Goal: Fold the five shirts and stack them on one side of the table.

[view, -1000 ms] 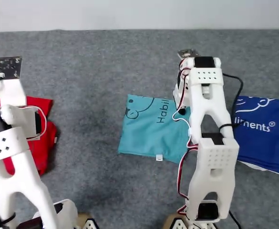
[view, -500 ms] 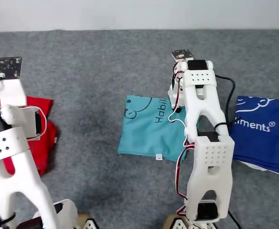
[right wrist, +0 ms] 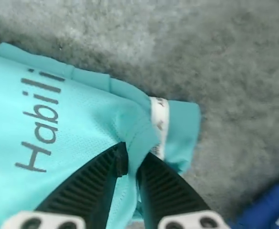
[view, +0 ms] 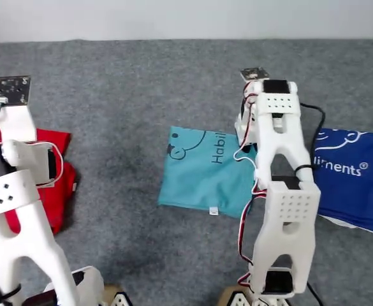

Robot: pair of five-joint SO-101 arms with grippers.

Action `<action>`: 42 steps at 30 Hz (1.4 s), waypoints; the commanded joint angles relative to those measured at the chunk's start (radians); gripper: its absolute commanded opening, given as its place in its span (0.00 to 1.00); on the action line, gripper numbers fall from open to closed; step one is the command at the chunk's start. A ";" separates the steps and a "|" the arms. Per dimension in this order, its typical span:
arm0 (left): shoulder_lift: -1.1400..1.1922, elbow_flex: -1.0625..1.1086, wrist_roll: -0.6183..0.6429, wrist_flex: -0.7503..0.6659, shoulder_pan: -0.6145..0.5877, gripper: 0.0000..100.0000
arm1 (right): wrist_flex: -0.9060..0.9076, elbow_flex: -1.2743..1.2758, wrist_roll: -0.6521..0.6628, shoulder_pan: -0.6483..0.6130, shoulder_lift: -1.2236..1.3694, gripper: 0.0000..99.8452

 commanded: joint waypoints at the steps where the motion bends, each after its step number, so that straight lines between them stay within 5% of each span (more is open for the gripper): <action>1: -0.020 -0.004 -0.009 0.002 0.005 0.01 | 0.001 -0.017 0.052 0.030 -0.127 0.01; 13: -0.021 -0.004 -0.009 0.002 0.005 0.01 | -0.104 -0.018 0.187 0.015 -0.147 0.01; 35: -0.021 -0.007 -0.011 0.002 0.005 0.01 | -0.091 -0.215 0.193 0.082 -0.038 0.01; 42: -0.021 -0.008 -0.011 0.002 0.005 0.01 | -0.090 -0.216 0.150 0.074 -0.047 0.20</action>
